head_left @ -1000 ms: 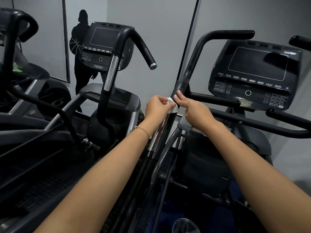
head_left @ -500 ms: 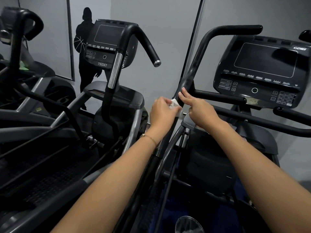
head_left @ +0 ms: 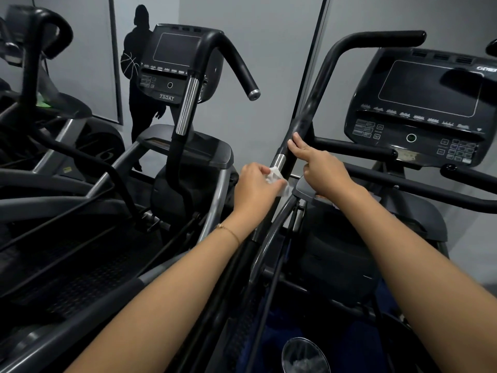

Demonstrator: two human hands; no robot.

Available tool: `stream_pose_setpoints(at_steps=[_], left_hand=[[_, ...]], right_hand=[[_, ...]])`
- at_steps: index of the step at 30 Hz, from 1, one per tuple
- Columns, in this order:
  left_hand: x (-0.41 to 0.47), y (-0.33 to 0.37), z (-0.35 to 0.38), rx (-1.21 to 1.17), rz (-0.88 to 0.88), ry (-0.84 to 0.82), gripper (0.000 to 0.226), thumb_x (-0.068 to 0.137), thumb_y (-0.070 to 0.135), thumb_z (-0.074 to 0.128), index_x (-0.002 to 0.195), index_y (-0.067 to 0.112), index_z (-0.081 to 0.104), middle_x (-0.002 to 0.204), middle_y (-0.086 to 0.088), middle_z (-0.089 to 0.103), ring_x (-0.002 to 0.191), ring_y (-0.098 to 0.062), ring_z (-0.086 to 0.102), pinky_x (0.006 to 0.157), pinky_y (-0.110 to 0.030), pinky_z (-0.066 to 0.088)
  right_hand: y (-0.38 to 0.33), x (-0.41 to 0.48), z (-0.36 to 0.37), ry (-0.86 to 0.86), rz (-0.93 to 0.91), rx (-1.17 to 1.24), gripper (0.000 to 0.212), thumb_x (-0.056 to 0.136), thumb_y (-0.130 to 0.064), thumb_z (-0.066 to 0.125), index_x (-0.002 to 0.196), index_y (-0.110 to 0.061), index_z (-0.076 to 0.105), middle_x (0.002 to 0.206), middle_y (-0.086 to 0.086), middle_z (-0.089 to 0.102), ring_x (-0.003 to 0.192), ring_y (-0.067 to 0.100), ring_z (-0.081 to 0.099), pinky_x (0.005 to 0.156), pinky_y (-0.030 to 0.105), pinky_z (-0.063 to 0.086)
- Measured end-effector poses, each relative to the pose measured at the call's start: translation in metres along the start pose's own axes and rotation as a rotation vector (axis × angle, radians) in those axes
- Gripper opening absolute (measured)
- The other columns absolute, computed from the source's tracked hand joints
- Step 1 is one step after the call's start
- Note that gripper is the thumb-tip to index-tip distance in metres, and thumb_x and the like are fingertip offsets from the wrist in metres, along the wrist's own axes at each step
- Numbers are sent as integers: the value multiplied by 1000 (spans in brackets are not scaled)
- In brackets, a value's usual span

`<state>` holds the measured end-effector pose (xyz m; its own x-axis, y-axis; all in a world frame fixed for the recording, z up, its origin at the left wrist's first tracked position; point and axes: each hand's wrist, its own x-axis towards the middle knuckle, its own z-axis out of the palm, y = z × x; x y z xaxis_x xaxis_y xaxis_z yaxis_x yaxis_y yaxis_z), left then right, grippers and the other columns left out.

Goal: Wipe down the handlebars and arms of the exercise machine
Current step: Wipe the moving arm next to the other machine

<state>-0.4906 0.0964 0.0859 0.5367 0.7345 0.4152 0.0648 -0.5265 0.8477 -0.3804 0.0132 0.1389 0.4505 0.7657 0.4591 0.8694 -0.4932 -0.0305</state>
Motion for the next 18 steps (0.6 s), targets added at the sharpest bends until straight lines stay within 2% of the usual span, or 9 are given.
stream_pose_setpoints(at_steps=[4,10,13,18], left_hand=[[16,15,8,-25,-7,31,41,79,33,72,110,10,57,116,-4,55,89,-13,54,74,-24,44],[-5,0,4,32,19,23,39,84,30,67,115,10,53,118,-1,50,86,-9,49,70,-21,38],[-7,-2,3,54,30,16,39,84,30,67,114,10,52,117,0,48,87,-10,49,71,-22,39],[16,24,10,65,44,24,38,85,29,66,114,8,52,120,-5,49,92,-19,57,72,-25,42]], right_hand=[[2,-2,-2,-12,-4,9,81,80,12,33,144,-37,27,151,-27,13,117,17,52,77,33,37],[1,-5,-2,-34,-10,4,84,79,12,33,145,-37,22,152,-25,9,113,20,54,73,30,35],[2,-5,0,-36,-3,-4,84,80,12,33,146,-37,19,153,-25,6,117,23,50,75,31,40],[5,-3,2,-27,-4,43,87,77,13,33,145,-39,22,152,-27,9,107,17,56,68,27,32]])
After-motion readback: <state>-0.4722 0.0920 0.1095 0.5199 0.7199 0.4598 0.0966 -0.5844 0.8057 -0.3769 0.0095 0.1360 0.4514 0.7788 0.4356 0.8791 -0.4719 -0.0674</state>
